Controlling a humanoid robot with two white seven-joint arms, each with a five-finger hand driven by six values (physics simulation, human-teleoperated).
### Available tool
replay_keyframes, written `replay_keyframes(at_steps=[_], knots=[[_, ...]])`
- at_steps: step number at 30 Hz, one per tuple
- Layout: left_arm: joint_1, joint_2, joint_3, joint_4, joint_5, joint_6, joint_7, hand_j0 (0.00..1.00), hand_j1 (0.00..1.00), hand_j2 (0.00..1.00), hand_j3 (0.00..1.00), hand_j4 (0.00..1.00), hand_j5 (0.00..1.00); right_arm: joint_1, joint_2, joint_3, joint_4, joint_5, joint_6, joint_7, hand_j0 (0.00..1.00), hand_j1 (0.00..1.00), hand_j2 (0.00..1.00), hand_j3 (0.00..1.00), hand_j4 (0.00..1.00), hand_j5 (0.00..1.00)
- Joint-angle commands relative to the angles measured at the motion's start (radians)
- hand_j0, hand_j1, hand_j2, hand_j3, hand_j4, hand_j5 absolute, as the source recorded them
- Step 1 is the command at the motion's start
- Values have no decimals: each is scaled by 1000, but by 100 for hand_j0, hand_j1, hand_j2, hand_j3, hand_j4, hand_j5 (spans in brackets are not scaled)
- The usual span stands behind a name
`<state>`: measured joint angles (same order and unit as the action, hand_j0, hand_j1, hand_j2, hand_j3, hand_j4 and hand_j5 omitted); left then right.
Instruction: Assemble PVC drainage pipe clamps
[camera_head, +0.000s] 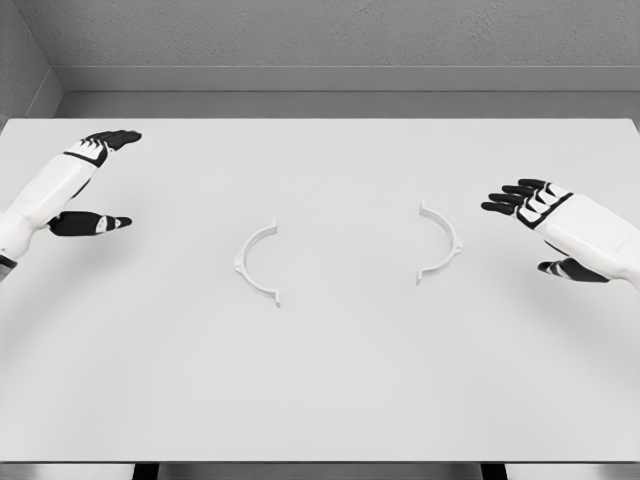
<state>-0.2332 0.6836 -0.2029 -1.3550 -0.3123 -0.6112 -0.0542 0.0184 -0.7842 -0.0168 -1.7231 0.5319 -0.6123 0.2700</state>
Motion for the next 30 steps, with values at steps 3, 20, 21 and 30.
replay_keyframes(at_steps=[3, 20, 21, 30], knots=[[-2, 1, -7, -1, 10, 0, 1, 100, 100, 100, 100, 100, 100, 0, 2, 0, 2, -7, 1, 1, 100, 100, 100, 100, 100, 100], [-40, -32, -179, -52, -4, 0, 2, 100, 100, 100, 100, 100, 100, -348, 221, 187, 290, 54, 1, 253, 100, 100, 100, 100, 100, 100], [-40, -32, -185, -65, -5, 0, 1, 100, 100, 100, 100, 100, 100, -362, 224, 190, 298, 65, 1, 252, 100, 100, 100, 100, 100, 100], [-38, -38, -242, -61, -13, 0, 1, 100, 100, 100, 100, 100, 100, -410, 273, 221, 370, 103, 1, 251, 100, 100, 100, 100, 100, 100]])
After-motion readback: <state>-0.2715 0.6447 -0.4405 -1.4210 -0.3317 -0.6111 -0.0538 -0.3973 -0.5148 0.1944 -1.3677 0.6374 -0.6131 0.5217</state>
